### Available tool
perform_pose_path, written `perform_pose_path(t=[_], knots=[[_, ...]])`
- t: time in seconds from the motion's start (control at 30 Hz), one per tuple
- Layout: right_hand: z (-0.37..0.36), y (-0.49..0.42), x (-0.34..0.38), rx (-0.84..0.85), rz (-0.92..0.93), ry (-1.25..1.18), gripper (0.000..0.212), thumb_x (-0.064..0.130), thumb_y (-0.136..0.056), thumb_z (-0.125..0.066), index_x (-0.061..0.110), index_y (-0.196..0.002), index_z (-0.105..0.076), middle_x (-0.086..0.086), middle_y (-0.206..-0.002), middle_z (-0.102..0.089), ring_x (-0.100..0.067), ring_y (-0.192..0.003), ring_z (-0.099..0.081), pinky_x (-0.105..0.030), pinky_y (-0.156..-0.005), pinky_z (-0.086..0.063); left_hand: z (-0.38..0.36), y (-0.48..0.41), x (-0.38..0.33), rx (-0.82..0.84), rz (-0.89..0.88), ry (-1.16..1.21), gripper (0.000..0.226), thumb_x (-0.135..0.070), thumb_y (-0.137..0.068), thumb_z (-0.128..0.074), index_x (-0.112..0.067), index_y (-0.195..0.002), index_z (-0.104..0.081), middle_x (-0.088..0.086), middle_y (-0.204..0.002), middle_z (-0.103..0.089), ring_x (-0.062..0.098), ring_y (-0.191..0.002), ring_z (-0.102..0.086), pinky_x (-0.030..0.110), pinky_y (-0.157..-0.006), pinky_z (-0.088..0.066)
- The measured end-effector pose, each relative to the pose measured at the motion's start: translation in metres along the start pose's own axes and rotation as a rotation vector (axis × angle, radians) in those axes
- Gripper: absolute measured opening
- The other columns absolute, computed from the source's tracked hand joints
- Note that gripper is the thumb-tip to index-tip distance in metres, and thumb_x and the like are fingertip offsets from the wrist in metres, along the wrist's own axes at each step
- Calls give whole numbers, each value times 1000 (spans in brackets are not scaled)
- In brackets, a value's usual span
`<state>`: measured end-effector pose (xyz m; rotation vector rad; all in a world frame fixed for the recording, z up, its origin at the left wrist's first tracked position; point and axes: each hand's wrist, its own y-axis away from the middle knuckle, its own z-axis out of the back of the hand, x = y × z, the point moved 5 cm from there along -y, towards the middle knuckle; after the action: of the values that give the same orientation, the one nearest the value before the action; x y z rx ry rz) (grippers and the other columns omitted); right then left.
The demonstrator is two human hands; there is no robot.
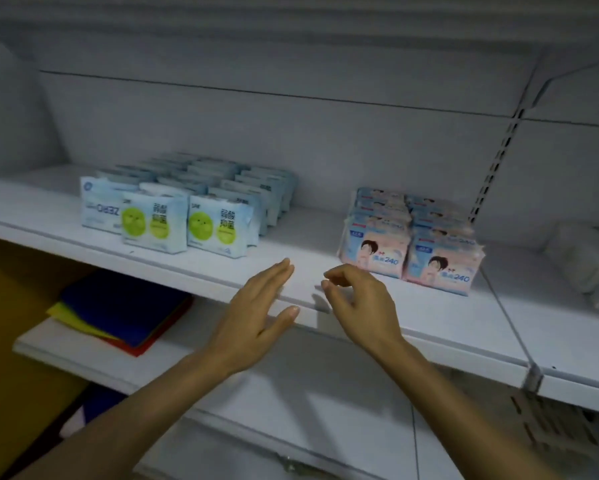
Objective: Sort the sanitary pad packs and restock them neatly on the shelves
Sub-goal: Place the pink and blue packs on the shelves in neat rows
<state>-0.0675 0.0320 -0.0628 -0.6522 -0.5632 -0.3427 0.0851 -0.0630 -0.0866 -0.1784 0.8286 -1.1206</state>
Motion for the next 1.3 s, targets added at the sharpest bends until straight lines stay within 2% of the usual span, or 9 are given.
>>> perform_pose_path(t=[0.2, 0.3, 0.47, 0.63, 0.77, 0.87, 0.97, 1.2, 1.3], knots=[[-49, 5, 43, 94, 78, -64, 21, 34, -93, -57, 23, -108, -66, 8, -105, -68, -8, -95, -61, -37, -84, -53, 54, 28, 37, -75, 25, -120, 64, -59, -94, -35, -23, -146, -32, -12, -152, -29, 2, -139, -26, 29, -113, -25], [-71, -1, 60, 91, 128, -81, 22, 38, -93, -57, 23, -105, -67, 10, -101, -68, -5, -93, -60, -37, -83, -53, 62, 33, 53, -35, -32, -178, 61, -54, -95, -40, -24, -147, -31, -10, -155, -26, 5, -141, -24, 33, -114, -27], [-106, -27, 109, -50, 225, -167, 21, 36, -89, -53, 22, -92, -68, 15, -91, -67, -7, -89, -61, -37, -78, -51, 87, 28, 87, -58, -201, -217, 55, -43, -96, -47, -21, -145, -37, -5, -155, -29, 10, -142, -27, 33, -114, -26], [-159, -78, 166, -255, 308, -145, 23, 31, -90, -54, 16, -103, -67, 5, -102, -66, -15, -97, -59, -37, -83, -49, 157, -15, 159, -210, -274, -267, 53, -38, -93, -51, -17, -140, -41, 3, -153, -35, 18, -142, -31, 36, -115, -25], [-190, -113, 187, -454, 254, -81, 35, 35, -88, -59, 15, -117, -58, 10, -110, -52, -11, -102, -51, -32, -85, -44, 202, -38, 228, -307, -244, -245, 63, -46, -88, -55, -17, -140, -37, 4, -150, -37, 18, -140, -31, 32, -115, -21], [-209, -123, 187, -524, 198, 6, 48, 40, -86, -63, 12, -124, -52, 2, -118, -53, -15, -109, -49, -31, -92, -42, 206, -54, 262, -254, -256, -204, 67, -51, -87, -54, -16, -141, -38, 3, -148, -41, 17, -140, -31, 36, -116, -22], [-223, -122, 181, -522, 175, 181, 56, 43, -85, -62, 7, -126, -52, -10, -127, -54, -19, -120, -46, -28, -102, -36, 192, -62, 272, -191, -305, -173, 63, -52, -89, -52, -19, -140, -40, 2, -147, -43, 17, -140, -33, 46, -116, -23], [-224, -122, 177, -524, 118, 307, 66, 49, -82, -64, 6, -130, -50, -9, -130, -54, -19, -123, -45, -32, -104, -36, 187, -58, 276, -250, -378, -146, 55, -47, -90, -53, -18, -136, -41, 6, -144, -46, 21, -136, -37, 42, -118, -18], [-226, -119, 178, -518, 114, 322, 61, 53, -83, -62, 9, -126, -55, -7, -128, -56, -17, -121, -46, -29, -103, -35, 189, -56, 274, -251, -393, -149, 54, -47, -90, -53, -18, -135, -42, 7, -143, -47, 22, -136, -38, 42, -118, -19]])
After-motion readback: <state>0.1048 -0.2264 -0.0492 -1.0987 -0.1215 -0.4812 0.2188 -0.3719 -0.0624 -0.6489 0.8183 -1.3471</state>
